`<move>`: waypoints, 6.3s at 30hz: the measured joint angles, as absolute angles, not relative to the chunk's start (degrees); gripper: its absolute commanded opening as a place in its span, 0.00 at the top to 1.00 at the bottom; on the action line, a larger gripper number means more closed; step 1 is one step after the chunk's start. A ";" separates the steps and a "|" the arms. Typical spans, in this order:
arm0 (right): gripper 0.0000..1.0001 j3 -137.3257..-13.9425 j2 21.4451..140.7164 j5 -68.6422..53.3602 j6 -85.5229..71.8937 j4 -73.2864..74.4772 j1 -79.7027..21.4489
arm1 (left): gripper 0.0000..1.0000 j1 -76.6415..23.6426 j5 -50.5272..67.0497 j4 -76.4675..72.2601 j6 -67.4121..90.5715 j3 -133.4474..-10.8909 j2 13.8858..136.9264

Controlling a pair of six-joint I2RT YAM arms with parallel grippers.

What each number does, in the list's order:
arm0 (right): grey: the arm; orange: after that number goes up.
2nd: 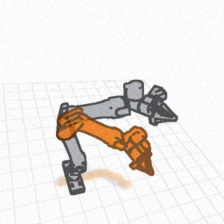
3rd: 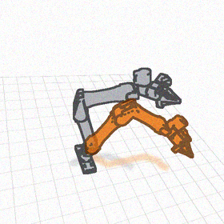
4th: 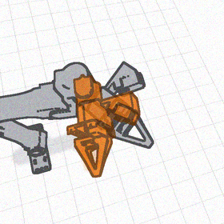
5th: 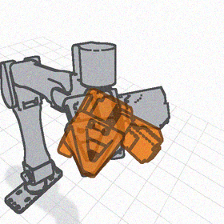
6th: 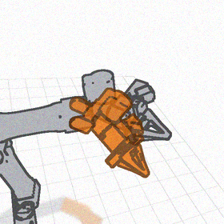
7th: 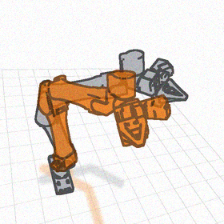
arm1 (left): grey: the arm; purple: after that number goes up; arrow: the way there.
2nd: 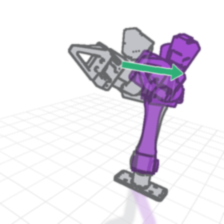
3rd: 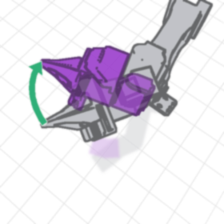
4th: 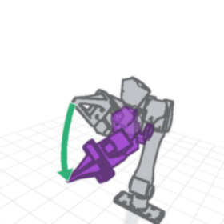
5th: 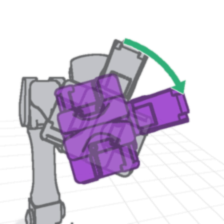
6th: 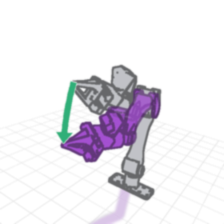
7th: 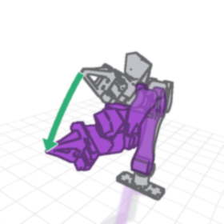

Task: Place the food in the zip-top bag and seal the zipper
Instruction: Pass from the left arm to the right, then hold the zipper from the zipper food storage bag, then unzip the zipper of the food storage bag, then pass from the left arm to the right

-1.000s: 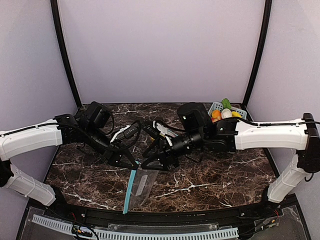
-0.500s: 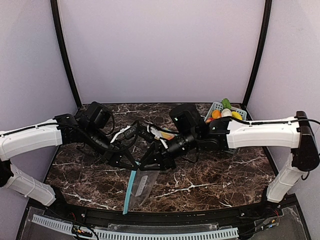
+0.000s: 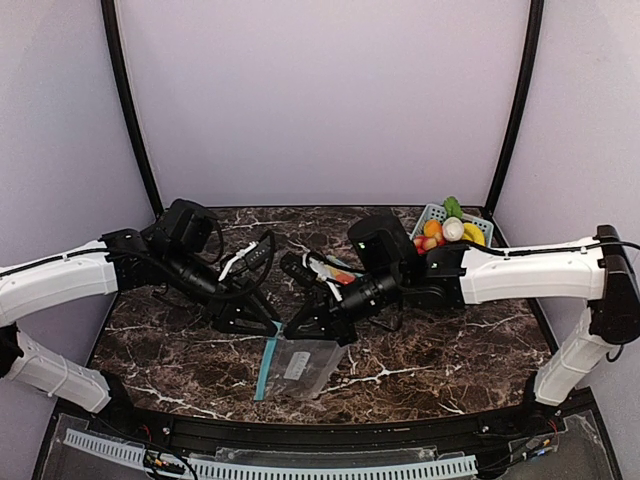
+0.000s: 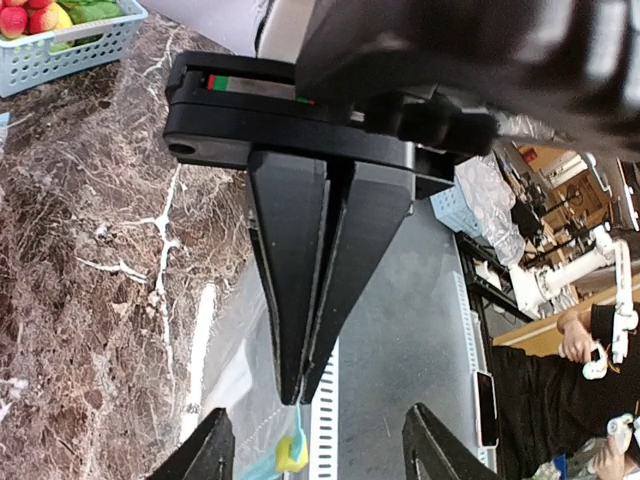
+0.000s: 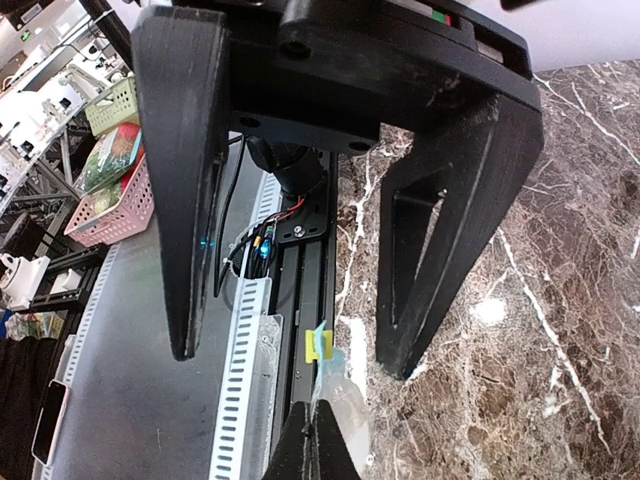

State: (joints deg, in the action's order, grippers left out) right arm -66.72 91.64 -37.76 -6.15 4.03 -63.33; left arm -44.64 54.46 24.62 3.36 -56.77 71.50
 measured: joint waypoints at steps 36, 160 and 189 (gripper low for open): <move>1.00 -64.47 89.41 -36.07 -9.98 -0.12 -62.08 | 0.98 -44.64 50.76 18.74 5.69 -52.97 68.99; 0.63 -67.85 97.62 -3.62 -44.27 -1.06 -60.93 | 0.99 -58.43 -3.70 9.37 26.89 -44.51 76.05; 0.89 -69.49 100.64 1.54 -45.89 1.83 -60.93 | 0.99 -59.29 -3.95 8.34 27.83 -44.12 76.84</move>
